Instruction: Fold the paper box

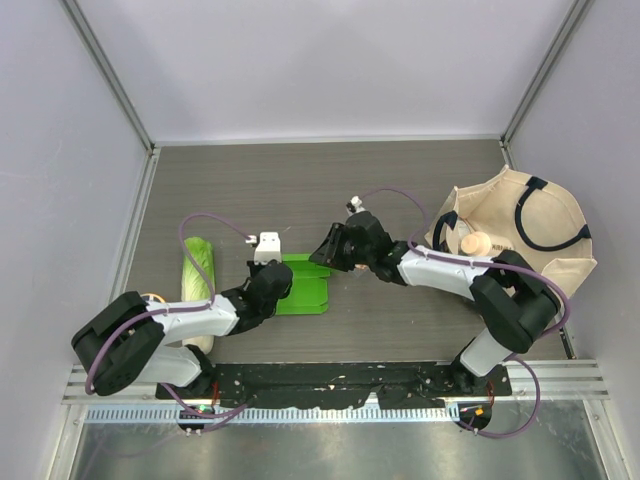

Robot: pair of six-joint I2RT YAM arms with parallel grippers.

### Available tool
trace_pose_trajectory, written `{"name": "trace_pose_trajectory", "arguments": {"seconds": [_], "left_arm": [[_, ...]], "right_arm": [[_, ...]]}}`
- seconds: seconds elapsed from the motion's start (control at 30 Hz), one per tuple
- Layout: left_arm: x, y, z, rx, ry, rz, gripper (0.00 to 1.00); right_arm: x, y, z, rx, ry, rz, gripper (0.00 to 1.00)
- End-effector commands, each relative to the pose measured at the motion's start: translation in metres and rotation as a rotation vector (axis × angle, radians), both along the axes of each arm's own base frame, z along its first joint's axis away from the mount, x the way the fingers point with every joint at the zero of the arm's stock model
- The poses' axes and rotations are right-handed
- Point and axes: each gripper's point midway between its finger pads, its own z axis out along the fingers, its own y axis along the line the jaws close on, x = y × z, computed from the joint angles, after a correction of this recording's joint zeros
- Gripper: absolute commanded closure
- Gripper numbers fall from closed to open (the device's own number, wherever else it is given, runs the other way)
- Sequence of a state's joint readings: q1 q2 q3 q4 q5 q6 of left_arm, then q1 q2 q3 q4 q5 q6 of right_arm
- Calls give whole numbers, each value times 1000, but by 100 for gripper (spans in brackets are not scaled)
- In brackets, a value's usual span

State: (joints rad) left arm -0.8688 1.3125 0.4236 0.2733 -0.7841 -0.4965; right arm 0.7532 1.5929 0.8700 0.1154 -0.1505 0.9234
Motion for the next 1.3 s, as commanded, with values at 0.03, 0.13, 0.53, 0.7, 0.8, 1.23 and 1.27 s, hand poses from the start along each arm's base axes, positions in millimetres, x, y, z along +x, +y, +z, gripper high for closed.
{"name": "trace_pose_trajectory", "arguments": {"seconds": [0.03,0.13,0.53,0.7,0.8,1.23,1.27], "left_arm": [[2,0,8,-56,-31,20,100],[1,-1,8,-75,-29,25,100],[-4,1,2,-155,-18,66,100],[-6,3,-2,-171,-10,90,100],[-7,6,-3,-173,-7,103,100],[-7,13,1,-107,-1,117,100],[-7,14,0,-106,-2,118,100]], "right_arm": [[15,7,31,153,-73,-89,66],[17,3,32,196,-55,-134,76],[8,-16,33,322,-44,-164,67],[-13,-51,5,-38,-129,-31,57],[-25,-66,-5,-162,-184,24,58],[2,-45,-31,-386,-346,-70,100],[3,-44,-32,-383,-349,-78,100]]}}
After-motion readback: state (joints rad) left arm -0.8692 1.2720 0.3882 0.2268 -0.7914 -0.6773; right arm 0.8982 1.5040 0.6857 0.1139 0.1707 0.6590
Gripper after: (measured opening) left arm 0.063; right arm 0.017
